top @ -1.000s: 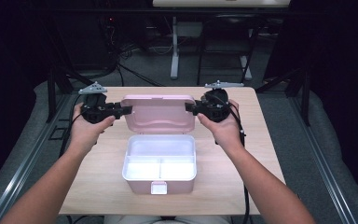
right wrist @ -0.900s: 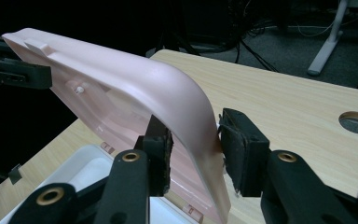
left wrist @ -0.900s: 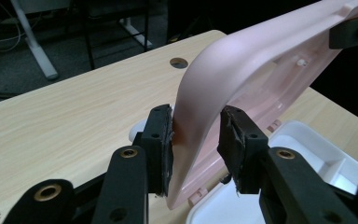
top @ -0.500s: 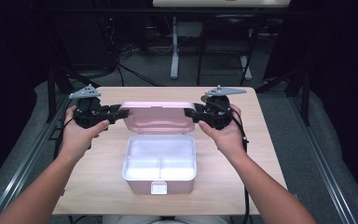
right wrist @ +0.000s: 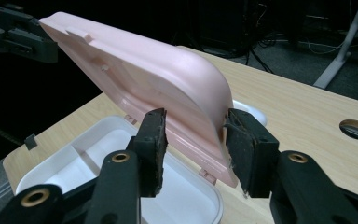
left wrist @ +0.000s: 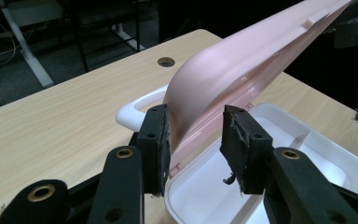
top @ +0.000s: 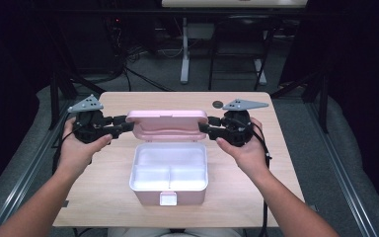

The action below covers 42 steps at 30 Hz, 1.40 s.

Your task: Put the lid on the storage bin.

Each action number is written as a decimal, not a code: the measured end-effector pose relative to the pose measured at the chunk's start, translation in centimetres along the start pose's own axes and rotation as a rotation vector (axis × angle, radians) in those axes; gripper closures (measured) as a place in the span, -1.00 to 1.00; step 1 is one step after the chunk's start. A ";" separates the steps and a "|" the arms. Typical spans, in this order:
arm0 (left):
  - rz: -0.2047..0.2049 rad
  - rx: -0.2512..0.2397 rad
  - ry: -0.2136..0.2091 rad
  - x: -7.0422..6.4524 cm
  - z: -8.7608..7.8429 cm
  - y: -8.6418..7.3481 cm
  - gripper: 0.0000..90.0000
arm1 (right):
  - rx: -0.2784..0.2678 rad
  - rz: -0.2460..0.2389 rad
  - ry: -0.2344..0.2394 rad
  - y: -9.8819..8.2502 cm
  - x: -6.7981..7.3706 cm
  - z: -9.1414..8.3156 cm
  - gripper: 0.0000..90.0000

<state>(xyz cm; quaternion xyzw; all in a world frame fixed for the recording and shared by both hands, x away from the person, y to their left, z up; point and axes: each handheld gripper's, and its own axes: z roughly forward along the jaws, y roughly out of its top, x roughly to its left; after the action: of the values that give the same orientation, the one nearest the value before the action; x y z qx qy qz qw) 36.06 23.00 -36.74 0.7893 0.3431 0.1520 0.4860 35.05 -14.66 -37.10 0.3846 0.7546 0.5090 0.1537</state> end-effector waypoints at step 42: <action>0.059 0.019 -0.062 -3.3 -3.0 -4.7 0.53 | 0.013 -0.044 0.055 -4.6 2.6 -2.5 0.30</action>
<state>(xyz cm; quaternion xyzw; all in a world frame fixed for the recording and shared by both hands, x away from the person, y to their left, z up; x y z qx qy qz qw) 30.12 24.04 -39.08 0.8079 0.3061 0.1385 0.4842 29.87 -15.23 -39.71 0.3546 0.7701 0.5110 0.1418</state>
